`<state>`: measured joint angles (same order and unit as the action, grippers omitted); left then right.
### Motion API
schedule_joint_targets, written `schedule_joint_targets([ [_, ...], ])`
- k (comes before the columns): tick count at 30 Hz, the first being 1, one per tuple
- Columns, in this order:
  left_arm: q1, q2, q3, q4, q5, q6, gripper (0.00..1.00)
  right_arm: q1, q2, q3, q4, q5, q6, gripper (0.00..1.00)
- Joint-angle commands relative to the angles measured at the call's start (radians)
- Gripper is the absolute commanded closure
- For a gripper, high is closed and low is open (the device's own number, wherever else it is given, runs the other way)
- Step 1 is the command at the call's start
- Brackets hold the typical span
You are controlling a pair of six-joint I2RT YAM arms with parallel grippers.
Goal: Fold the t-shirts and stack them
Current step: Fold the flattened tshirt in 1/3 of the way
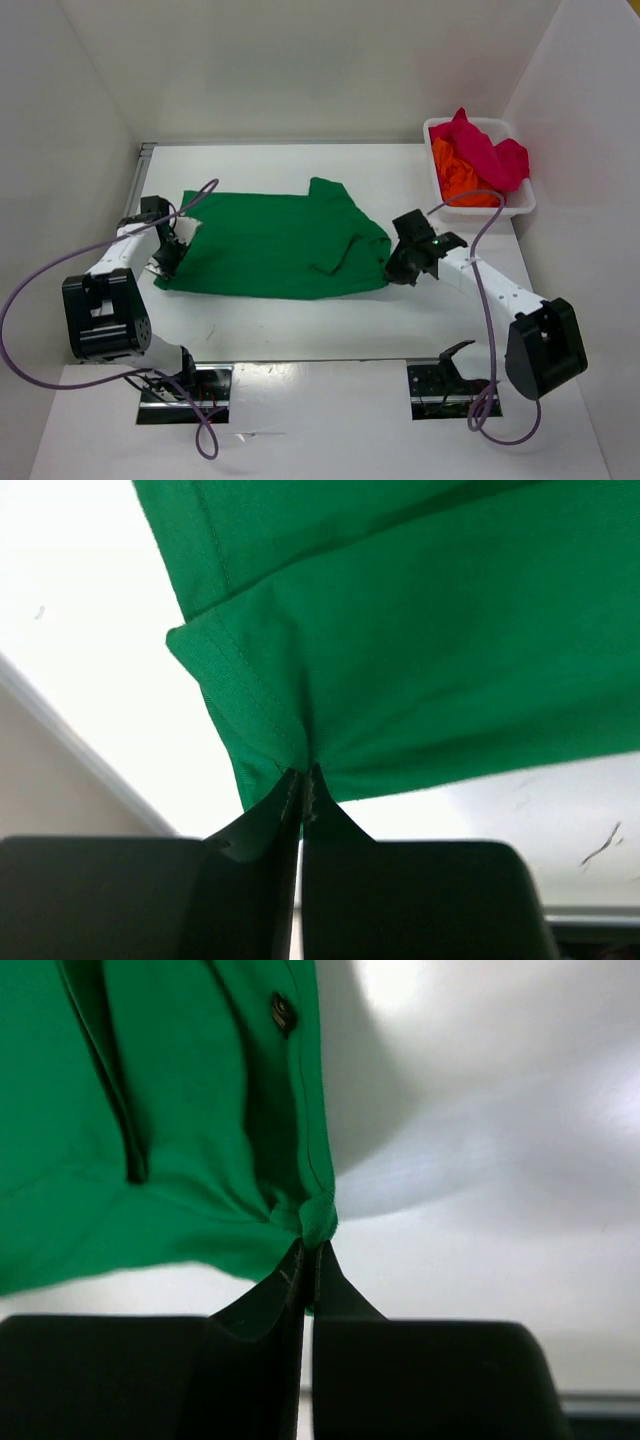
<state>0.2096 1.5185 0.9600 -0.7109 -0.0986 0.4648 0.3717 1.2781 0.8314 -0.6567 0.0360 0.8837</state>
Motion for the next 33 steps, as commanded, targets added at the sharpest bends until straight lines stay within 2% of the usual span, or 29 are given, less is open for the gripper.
schedule_joint_targets([
  [1, 0.004, -0.050, -0.039, -0.107, -0.102, 0.069, 1.00, 0.126, -0.046, -0.064, -0.150, -0.001, 0.153, 1.00],
  [2, 0.004, -0.060, -0.062, -0.125, -0.113, 0.078, 0.98, 0.142, -0.058, -0.064, -0.165, -0.001, 0.175, 1.00],
  [4, 0.004, -0.060, -0.081, -0.134, -0.133, 0.078, 0.84, 0.162, -0.104, -0.095, -0.191, 0.010, 0.225, 1.00],
  [7, 0.004, -0.073, -0.090, -0.148, -0.182, 0.068, 0.43, 0.162, -0.161, -0.121, -0.205, 0.010, 0.256, 0.96],
  [8, 0.004, -0.083, -0.090, -0.139, -0.205, 0.067, 0.40, 0.173, -0.171, -0.121, -0.216, 0.021, 0.267, 0.95],
  [11, 0.004, -0.162, 0.017, -0.064, -0.302, 0.067, 0.36, 0.173, -0.180, -0.121, -0.216, 0.021, 0.276, 0.95],
  [14, -0.050, -0.231, 0.221, -0.035, -0.186, 0.101, 0.35, 0.173, -0.180, -0.140, -0.207, 0.030, 0.276, 0.95],
  [15, -0.117, -0.245, 0.265, -0.035, -0.121, 0.101, 0.33, 0.182, -0.180, -0.140, -0.207, 0.030, 0.287, 0.95],
  [16, -0.165, -0.256, 0.296, -0.047, 0.001, 0.115, 0.33, 0.182, -0.180, -0.149, -0.193, 0.030, 0.287, 0.95],
  [18, -0.295, -0.267, 0.316, -0.047, 0.077, 0.115, 0.32, 0.182, -0.180, -0.161, -0.179, 0.030, 0.296, 0.95],
  [19, -0.437, -0.249, 0.316, -0.047, 0.138, 0.094, 0.32, 0.182, -0.180, -0.175, -0.155, 0.030, 0.305, 0.95],
  [23, -0.688, -0.141, 0.278, -0.013, 0.278, 0.068, 0.32, 0.200, -0.169, -0.224, -0.117, 0.042, 0.331, 0.95],
  [24, -0.737, -0.088, 0.278, 0.002, 0.278, 0.055, 0.32, 0.200, -0.142, -0.224, -0.107, 0.051, 0.342, 0.95],
  [25, -0.844, -0.060, 0.278, 0.036, 0.258, 0.055, 0.32, 0.210, -0.128, -0.224, -0.107, 0.064, 0.342, 0.95],
  [28, -1.010, 0.034, 0.299, 0.108, 0.180, 0.055, 0.32, 0.223, -0.076, -0.244, -0.075, 0.079, 0.363, 0.97],
  [33, -1.128, 0.115, 0.254, 0.224, 0.203, 0.064, 0.32, 0.223, -0.043, -0.264, -0.044, 0.088, 0.374, 0.98],
])
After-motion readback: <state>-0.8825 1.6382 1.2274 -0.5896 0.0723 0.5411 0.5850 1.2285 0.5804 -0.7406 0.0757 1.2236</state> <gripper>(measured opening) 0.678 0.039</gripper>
